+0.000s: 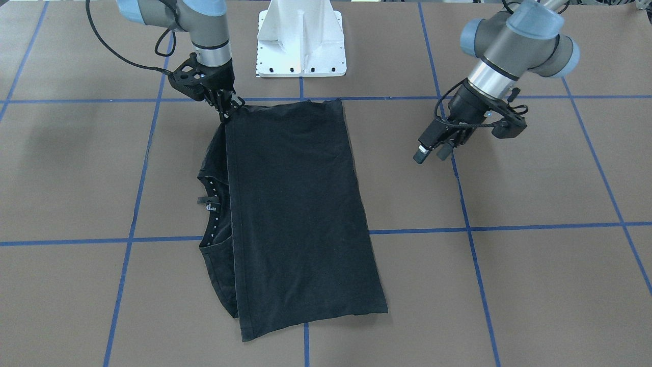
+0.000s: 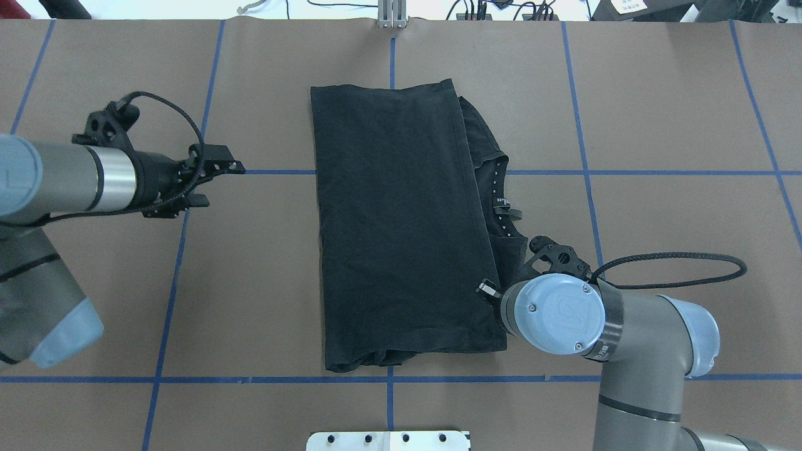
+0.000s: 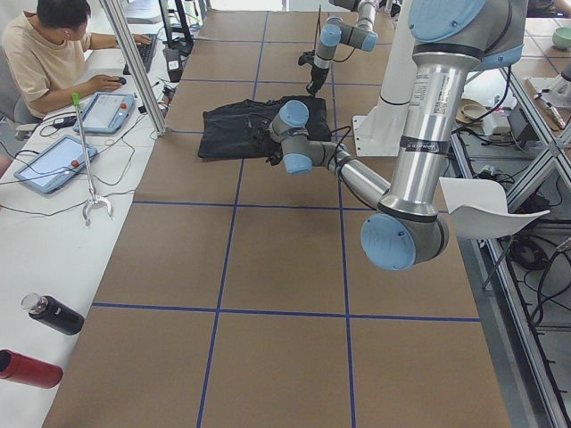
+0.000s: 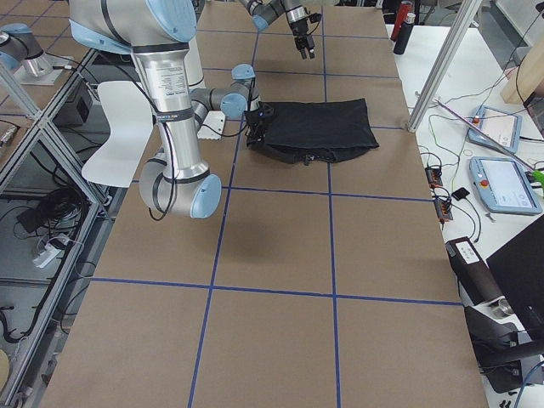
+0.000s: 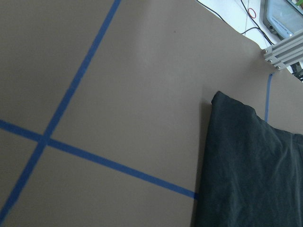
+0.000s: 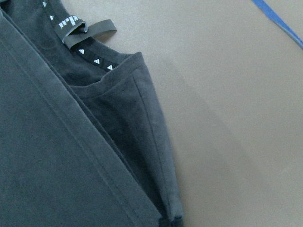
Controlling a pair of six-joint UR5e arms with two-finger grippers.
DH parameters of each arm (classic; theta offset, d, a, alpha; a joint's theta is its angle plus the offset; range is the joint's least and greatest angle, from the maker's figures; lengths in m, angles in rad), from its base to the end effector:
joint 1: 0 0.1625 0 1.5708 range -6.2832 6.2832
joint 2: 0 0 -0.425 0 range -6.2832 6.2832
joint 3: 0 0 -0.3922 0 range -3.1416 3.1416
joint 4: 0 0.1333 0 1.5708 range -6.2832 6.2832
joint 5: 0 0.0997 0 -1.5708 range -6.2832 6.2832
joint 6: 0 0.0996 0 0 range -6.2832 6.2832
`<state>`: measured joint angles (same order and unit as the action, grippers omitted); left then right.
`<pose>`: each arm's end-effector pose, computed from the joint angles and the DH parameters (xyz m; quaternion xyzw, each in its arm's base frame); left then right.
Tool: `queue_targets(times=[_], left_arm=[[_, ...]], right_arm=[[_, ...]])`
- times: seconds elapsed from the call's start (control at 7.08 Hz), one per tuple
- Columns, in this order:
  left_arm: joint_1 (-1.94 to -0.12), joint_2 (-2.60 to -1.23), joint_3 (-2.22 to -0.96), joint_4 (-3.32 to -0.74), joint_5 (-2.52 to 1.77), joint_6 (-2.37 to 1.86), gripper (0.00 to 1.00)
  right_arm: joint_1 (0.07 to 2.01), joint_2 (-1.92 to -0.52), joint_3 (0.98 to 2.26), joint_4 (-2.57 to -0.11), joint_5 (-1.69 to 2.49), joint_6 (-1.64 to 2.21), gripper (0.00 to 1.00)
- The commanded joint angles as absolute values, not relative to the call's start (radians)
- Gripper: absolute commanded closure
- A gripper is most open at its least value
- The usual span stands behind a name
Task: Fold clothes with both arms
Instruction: 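Move the left gripper to the shirt's near corner beside the right gripper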
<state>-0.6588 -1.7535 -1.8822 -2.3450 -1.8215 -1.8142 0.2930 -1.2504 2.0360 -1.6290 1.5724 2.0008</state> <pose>0.3639 -0.4191 0.3280 0.0227 0.5960 -0.2818 0.7516 -0.4898 -0.2868 0.2966 -0.0251 -0.3548 0.3303 0.8743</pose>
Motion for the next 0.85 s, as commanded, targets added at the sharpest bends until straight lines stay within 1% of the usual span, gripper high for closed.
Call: queue_targets(times=[0.0, 0.28, 0.56, 0.71], left_arm=[[-0.379, -1.737, -1.916, -2.315, -1.610, -1.989, 0.02], [-0.281, -1.746, -1.914, -2.304, -1.592, -2.104, 0.12], [-0.220, -1.779, -1.911, -2.303, -1.583, -2.124, 0.18], [-0.189, -1.784, -1.908, -2.290, -1.580, -2.131, 0.19]], right_arm=[[0.291, -1.256, 2.048, -1.629, 1.580, 2.006, 1.00], [0.281, -1.296, 2.095, -1.629, 1.580, 2.006, 1.00], [0.265, -1.298, 2.095, -1.629, 1.580, 2.011, 1.00], [0.261, -1.296, 2.097, -1.629, 1.580, 2.011, 1.00]])
